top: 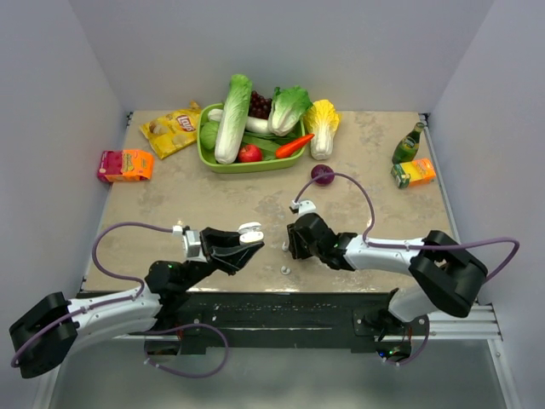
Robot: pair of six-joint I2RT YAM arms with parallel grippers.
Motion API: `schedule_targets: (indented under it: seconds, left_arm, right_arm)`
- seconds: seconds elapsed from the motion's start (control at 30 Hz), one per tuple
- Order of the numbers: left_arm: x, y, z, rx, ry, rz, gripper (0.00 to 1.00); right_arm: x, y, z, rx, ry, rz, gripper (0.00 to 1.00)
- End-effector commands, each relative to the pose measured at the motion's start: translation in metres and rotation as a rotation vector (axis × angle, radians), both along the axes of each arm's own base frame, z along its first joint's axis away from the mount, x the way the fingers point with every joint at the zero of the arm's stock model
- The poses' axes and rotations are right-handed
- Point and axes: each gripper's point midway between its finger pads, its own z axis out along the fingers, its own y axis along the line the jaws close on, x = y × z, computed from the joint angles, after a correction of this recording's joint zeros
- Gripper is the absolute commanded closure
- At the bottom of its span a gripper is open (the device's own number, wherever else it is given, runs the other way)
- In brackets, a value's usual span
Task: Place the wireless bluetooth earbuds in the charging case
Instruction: Adjust the earbud at the center of the board.
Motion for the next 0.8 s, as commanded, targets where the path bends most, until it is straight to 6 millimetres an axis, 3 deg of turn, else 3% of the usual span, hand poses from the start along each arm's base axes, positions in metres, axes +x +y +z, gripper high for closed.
schedule_targets:
  seconds: [0.0,0.13,0.33,0.5,0.77]
  left_arm:
    - [-0.020,0.028,-0.114,0.171,0.128,-0.004,1.00]
    - [-0.020,0.029,-0.115,0.172,0.128,0.000,1.00]
    - [-0.021,0.029,-0.115,0.170,0.127,0.000,1.00]
    - [-0.021,0.030,-0.114,0.166,0.124,-0.002,1.00]
    - [-0.020,0.030,-0.115,0.170,0.122,0.005,1.00]
  right_arm:
    - [0.005,0.008,0.026,0.052,-0.043,-0.004,0.59]
    - [0.011,0.006,0.039,0.043,-0.074,-0.016,0.50]
    - [0.035,0.004,0.050,-0.041,-0.129,-0.011,0.51]
    - [0.048,0.006,0.040,-0.089,-0.115,0.025,0.51]
    - [0.052,0.009,0.030,-0.114,-0.090,0.065,0.54]
